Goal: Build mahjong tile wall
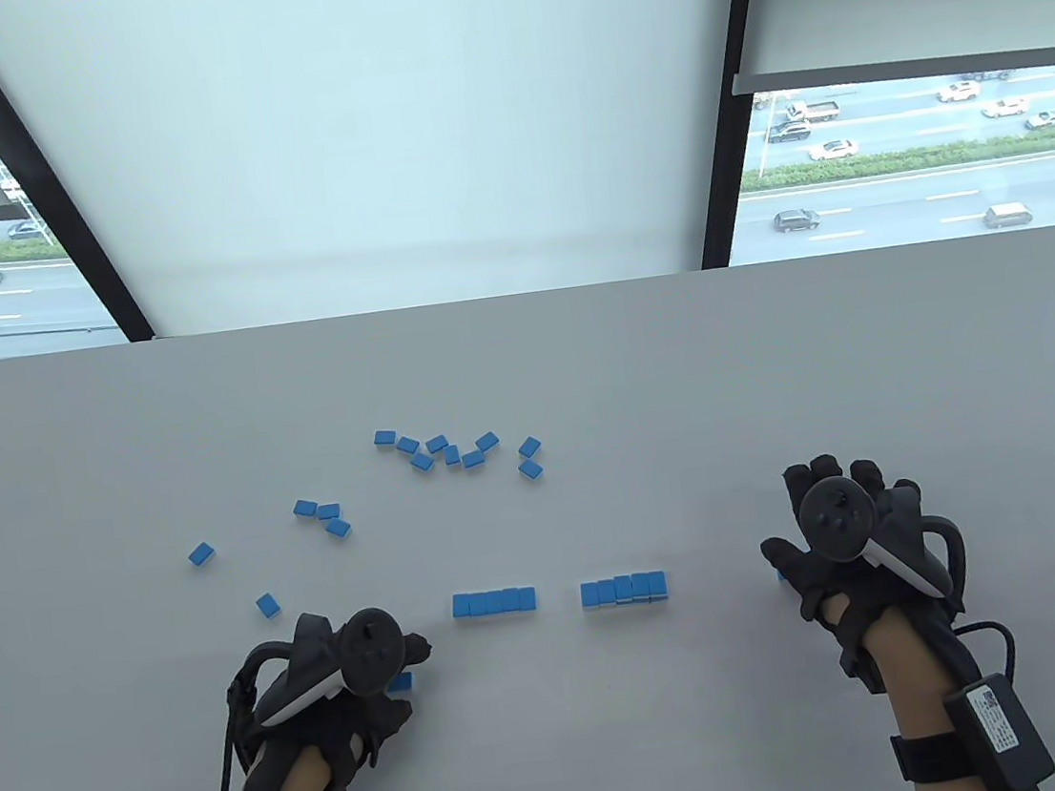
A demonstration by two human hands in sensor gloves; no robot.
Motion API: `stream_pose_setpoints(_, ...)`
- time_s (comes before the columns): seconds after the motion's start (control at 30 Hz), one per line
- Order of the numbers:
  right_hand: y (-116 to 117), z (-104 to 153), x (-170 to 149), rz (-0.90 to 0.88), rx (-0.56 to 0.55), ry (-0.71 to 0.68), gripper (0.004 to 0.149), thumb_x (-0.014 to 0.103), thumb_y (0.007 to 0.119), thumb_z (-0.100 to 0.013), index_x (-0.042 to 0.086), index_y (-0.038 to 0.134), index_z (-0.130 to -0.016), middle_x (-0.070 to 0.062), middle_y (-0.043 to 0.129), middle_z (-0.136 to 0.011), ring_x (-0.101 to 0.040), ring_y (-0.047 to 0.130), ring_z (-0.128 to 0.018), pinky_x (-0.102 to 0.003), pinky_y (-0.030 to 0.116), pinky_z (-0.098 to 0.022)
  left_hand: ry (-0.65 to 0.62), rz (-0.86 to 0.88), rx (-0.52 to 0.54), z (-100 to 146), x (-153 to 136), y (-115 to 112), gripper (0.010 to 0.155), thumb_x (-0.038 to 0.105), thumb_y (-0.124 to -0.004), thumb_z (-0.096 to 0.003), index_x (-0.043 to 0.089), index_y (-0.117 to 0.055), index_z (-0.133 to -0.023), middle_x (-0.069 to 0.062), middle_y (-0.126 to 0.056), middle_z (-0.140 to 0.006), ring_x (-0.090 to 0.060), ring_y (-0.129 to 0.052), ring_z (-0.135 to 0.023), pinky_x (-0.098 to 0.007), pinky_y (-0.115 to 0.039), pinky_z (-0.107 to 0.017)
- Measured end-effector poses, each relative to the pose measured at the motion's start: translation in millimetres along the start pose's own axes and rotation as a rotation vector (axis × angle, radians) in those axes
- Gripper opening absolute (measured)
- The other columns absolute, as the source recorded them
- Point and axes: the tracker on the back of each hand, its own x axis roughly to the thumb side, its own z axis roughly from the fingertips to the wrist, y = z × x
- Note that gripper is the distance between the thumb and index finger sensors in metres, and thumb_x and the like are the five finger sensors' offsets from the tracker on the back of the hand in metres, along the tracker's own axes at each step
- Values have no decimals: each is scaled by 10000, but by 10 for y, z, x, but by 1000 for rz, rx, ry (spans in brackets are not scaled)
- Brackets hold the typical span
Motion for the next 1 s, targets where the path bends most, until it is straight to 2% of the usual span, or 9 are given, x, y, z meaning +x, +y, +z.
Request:
stream_pose_setpoints(0.33, 0, 6, -2, 1, 4, 3, 825, 614, 673, -413, 229, 341, -1062, -74, 261, -1122, -474, 206, -970, -673, 148, -603, 21, -6, -34, -6, -54, -28, 672, 414, -928, -389, 450, -646, -998, 103, -825, -933, -221, -859, -832, -543, -713, -664)
stream_pose_setpoints(0.57, -5, 6, -3, 2, 5, 4, 823, 613, 674, -414, 229, 342, -1062, -75, 261, -1122, -474, 206, -971, -673, 149, -604, -4, -73, 19, -48, 25, -47, 592, 455, -937, -371, 455, -740, -929, 125, -897, -830, -188, -922, -736, -516, -757, -632)
stream_pose_setpoints(0.67, -9, 7, -6, 2, 3, 5, 821, 613, 674, -417, 228, 343, -1062, -76, 262, -1122, -474, 207, -970, -673, 149, -603, 3, -106, 28, -54, 59, -39, 582, 468, -936, -369, 428, -754, -920, 133, -925, -800, -176, -950, -709, -505, -782, -616)
stream_pose_setpoints(0.87, -15, 6, -5, 4, -1, 3, 821, 613, 673, -415, 229, 346, -1062, -75, 262, -1121, -474, 206, -970, -673, 149, -603, 30, -64, 34, -95, 56, -19, 600, 444, -934, -371, 280, -773, -925, 48, -947, -783, -201, -986, -662, -524, -816, -575)
stream_pose_setpoints(1.0, -15, 3, -13, -2, -1, 5, 819, 612, 674, -417, 228, 346, -1062, -73, 263, -1122, -473, 207, -971, -673, 148, -603, 41, 3, 85, -165, 52, 135, 602, 423, -934, -378, 233, -776, -926, 17, -938, -799, -236, -976, -674, -547, -804, -574)
